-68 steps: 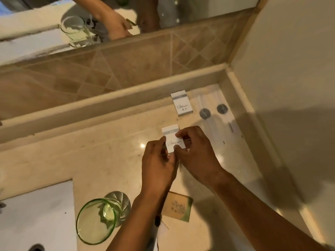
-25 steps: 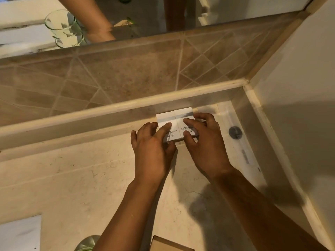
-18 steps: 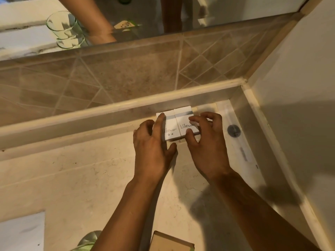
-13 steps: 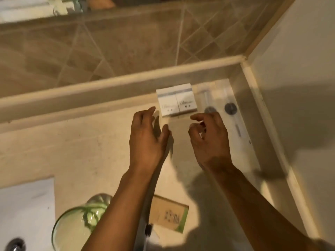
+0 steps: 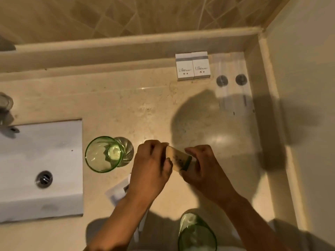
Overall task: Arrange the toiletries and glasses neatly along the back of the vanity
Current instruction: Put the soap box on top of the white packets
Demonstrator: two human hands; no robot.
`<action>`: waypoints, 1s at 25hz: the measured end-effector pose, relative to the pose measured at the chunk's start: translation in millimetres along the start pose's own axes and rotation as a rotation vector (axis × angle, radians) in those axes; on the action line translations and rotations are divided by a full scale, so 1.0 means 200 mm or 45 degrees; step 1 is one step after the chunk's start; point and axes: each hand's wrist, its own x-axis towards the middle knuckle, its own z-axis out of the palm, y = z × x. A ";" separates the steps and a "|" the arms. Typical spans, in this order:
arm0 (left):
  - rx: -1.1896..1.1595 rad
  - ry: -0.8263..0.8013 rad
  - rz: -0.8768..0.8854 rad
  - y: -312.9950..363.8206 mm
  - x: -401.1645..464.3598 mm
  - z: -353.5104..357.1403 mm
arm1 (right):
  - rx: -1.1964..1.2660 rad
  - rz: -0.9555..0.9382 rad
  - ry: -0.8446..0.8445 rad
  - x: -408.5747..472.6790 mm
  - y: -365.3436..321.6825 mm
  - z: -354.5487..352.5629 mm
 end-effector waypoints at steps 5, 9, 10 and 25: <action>-0.049 -0.027 -0.173 0.02 0.00 0.00 | -0.221 -0.099 -0.001 -0.07 -0.01 0.08; -0.109 0.020 -0.100 0.05 0.03 0.00 | -0.051 -0.104 0.160 -0.03 -0.01 0.09; -0.141 0.060 -0.084 0.06 0.07 -0.02 | 0.003 -0.111 0.219 0.00 -0.02 0.07; -0.613 0.447 -0.141 0.23 0.87 -0.15 | 0.189 -0.204 0.588 0.82 -0.21 -0.42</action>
